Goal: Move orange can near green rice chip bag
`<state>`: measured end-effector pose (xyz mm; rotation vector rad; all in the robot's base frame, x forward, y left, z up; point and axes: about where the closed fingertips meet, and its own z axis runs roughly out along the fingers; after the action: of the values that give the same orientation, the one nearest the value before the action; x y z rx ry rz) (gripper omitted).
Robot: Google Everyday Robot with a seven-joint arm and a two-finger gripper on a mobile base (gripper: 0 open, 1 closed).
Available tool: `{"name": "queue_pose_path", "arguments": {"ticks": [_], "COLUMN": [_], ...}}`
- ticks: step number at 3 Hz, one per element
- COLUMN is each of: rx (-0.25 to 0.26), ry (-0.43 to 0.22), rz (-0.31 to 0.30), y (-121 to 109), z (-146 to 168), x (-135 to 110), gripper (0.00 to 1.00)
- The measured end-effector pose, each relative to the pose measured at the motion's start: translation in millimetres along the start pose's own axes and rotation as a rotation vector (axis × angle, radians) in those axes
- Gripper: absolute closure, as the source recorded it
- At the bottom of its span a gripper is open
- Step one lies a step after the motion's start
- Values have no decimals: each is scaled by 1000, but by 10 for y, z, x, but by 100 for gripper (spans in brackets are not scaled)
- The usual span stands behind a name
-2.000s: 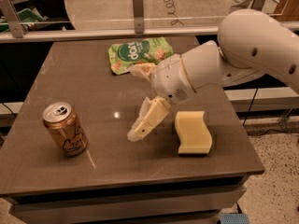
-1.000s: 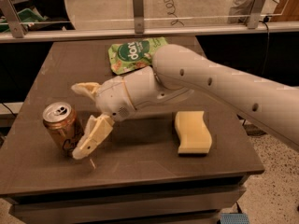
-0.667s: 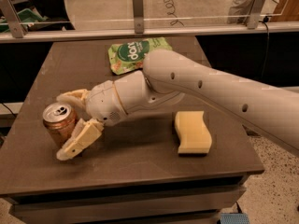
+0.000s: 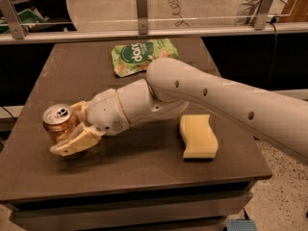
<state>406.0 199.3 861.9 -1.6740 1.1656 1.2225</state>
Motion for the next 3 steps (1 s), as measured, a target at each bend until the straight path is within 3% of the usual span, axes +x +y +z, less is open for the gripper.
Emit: {"name": "queue_pose_path", "arguments": {"ticks": [1,2,3], "rx": [29,98,216], "ry": [-8,17,58], "rz": [7,-13,-62], "y": [-20,-178,-451], "z": [-94,-447,-1065], "x": [5,-93,-338], "gripper": [88,100,100]}}
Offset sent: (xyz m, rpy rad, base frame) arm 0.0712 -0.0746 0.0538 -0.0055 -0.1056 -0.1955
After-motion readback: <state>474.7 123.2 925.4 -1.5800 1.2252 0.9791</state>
